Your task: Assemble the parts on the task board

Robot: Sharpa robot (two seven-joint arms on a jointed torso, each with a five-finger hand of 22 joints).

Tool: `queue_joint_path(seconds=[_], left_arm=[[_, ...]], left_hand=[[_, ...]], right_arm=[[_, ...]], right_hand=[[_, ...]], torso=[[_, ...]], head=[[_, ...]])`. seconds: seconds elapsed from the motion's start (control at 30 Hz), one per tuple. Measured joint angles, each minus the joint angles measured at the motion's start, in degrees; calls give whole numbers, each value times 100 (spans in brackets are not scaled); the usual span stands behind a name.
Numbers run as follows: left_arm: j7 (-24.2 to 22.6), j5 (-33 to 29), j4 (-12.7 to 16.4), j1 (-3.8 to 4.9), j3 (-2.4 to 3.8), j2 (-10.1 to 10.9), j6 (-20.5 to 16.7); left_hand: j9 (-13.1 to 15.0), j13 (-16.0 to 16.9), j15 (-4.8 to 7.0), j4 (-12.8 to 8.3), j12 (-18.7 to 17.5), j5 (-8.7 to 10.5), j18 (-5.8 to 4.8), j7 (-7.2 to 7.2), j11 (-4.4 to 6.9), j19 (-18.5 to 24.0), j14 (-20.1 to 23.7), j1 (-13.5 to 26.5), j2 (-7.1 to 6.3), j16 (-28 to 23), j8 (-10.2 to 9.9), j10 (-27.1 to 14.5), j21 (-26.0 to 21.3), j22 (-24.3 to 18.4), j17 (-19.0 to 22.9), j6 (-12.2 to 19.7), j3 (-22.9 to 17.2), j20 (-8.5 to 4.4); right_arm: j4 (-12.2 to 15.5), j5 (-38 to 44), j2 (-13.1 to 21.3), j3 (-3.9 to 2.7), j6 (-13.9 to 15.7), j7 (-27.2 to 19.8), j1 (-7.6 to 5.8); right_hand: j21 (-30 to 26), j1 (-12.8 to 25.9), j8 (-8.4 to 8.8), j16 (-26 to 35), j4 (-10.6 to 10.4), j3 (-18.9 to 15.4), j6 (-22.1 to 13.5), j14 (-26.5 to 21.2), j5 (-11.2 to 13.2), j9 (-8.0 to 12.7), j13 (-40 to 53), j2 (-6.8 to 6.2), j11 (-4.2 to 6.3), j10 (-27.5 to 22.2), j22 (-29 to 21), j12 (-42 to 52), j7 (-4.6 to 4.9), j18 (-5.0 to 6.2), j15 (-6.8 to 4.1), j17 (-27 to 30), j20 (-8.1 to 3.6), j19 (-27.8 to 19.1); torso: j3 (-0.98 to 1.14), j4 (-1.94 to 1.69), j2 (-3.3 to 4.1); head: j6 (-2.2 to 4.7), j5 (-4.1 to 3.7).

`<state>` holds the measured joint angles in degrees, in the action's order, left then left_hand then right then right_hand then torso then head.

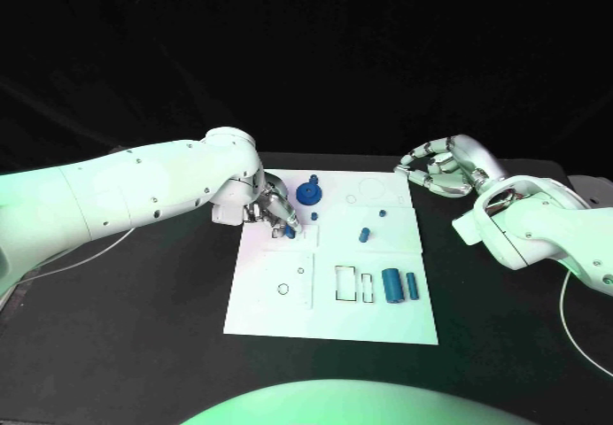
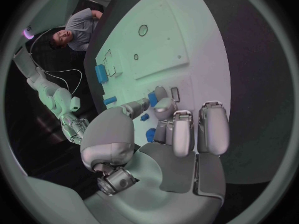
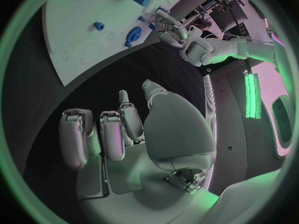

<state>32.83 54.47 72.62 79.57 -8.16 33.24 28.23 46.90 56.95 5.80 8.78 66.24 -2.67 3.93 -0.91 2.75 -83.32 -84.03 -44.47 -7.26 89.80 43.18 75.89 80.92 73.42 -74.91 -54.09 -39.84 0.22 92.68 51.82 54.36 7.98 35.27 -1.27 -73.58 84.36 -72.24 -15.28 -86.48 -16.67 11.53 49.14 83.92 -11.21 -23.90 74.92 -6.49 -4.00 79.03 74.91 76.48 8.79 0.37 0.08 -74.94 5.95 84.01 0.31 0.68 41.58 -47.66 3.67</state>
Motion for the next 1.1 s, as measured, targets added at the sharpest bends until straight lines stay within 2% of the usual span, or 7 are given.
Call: queue_joint_path(seconds=[0.5, 1.1], left_arm=[[5, -11, 13, -1, 0, -2, 0], [5, -20, 83, -2, 31, 21, -6]], left_hand=[[13, -7, 0, 89, 0, 0, 0, 0, 0, 0, 0, 91, -91, 0, 0, 0, 0, 3, 0, 0, 217, 0], [12, -13, 0, 110, 0, 0, 0, 0, 21, 0, 0, 90, -91, 0, 0, 21, 0, 10, 0, 1, 238, 0]], right_arm=[[-3, -2, -6, 0, 0, -1, 0], [-21, -4, -23, 0, -2, -1, 2]], right_hand=[[0, 23, 0, 0, 0, 0, 0, 0, 0, 0, 0, -23, 0, 0, -1, 0, 0, 0, 0, 1, 0, 0], [0, 22, 0, 0, 0, 1, 0, 0, 0, -1, -1, -22, 0, 0, 3, 1, 0, 0, 0, 2, 0, 0]], torso=[[2, 0, -1], [-3, 1, -1]], head=[[9, -9], [16, -18]])
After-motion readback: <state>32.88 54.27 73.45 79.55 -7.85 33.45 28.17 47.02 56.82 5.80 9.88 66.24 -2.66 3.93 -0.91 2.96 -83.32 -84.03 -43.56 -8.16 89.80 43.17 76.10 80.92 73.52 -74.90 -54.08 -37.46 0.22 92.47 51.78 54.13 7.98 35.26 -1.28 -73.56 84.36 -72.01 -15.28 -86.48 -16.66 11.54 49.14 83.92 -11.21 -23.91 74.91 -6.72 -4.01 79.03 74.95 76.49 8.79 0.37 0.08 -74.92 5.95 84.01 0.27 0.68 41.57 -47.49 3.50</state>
